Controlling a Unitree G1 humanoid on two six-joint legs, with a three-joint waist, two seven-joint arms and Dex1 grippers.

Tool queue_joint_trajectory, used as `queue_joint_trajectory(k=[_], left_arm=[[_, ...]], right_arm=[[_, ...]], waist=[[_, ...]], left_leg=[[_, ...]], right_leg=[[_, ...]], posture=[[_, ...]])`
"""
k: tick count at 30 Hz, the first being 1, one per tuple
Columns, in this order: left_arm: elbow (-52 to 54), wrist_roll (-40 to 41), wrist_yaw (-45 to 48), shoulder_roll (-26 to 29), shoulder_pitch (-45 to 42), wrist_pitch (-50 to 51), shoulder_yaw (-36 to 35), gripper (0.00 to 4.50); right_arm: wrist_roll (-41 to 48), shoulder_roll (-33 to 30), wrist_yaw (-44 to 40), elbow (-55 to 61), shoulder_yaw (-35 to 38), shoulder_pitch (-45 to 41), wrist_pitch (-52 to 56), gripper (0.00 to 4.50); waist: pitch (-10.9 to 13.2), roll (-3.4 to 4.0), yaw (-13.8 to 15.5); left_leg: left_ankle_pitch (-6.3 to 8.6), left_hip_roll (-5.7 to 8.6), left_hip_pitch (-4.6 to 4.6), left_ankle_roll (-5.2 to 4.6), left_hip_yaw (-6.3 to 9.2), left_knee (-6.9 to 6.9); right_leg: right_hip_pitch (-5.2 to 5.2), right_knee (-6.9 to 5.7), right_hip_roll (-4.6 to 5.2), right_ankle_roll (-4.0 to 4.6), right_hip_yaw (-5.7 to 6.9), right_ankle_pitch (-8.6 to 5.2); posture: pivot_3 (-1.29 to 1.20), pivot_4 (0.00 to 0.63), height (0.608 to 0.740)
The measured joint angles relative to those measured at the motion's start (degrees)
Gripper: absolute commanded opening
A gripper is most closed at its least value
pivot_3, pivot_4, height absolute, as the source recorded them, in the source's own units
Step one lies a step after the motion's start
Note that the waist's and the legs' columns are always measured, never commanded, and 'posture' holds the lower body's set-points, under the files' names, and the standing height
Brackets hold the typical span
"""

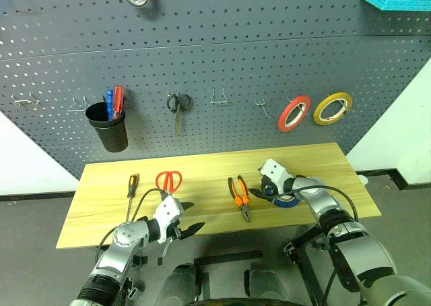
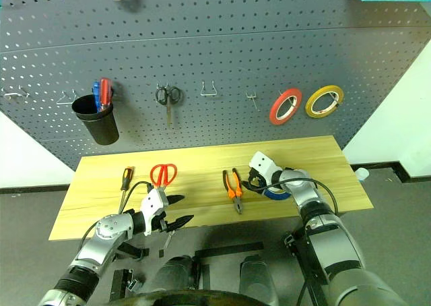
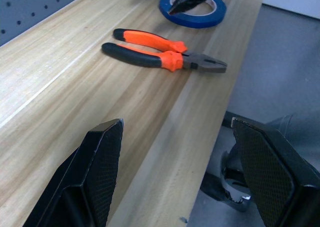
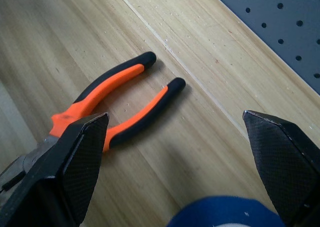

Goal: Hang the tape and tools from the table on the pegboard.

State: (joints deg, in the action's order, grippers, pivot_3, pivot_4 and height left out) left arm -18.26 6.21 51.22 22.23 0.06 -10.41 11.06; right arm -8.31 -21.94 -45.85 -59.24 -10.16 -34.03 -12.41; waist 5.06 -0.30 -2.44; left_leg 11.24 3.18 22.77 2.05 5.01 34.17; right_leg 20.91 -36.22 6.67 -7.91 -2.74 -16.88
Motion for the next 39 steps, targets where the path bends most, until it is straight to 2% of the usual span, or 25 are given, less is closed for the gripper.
queue_joint_trajectory(k=[10,22,32,35,39], left_arm=[[0.39,0.09,2.08,-0.48,-0.75,0.19,1.10,3.61],[5.02,0.17,3.51,-1.72,-2.64,4.73,2.24,3.61],[9.05,1.74,3.92,-1.69,-1.95,7.74,2.47,3.61],[9.26,1.78,3.90,-1.66,-1.93,7.87,2.93,3.65],[9.26,1.79,3.73,-1.61,-1.92,7.90,2.93,3.65]], right_arm=[[-0.69,-3.42,-0.05,7.20,0.08,1.69,19.68,4.50],[-2.19,-4.03,-2.44,11.26,-2.78,3.21,27.14,4.50],[-3.72,-4.04,-1.47,9.32,-4.20,1.95,30.02,4.50],[-3.94,-4.03,-0.97,8.07,-4.20,1.24,30.06,3.86],[-4.53,-4.11,-0.61,6.83,-4.31,0.57,29.62,2.51]], waist=[[0.18,0.13,-0.07],[1.48,0.09,-0.12],[2.29,-0.01,-0.10],[2.30,-0.03,-0.09],[2.31,-0.05,-0.08]], left_leg=[[0.01,0.00,-0.05,0.00,0.03,0.00],[0.00,0.00,0.06,-0.01,0.00,0.00],[0.00,-0.01,0.16,-0.01,0.00,0.02],[0.00,-0.01,0.16,-0.01,0.00,0.03],[0.00,-0.01,0.16,0.00,0.00,0.03]], right_leg=[[0.06,0.03,0.07,0.00,-0.08,-0.01],[0.04,0.03,0.07,-0.04,-0.10,0.01],[0.12,0.03,0.07,-0.04,-0.10,0.01],[0.10,0.03,0.07,-0.03,-0.09,0.00],[0.10,0.05,0.07,-0.02,-0.09,0.00]], posture=[[-0.05,0.087,0.728],[-0.05,0.121,0.728],[-0.06,0.133,0.728],[-0.05,0.130,0.728],[-0.05,0.127,0.728]])
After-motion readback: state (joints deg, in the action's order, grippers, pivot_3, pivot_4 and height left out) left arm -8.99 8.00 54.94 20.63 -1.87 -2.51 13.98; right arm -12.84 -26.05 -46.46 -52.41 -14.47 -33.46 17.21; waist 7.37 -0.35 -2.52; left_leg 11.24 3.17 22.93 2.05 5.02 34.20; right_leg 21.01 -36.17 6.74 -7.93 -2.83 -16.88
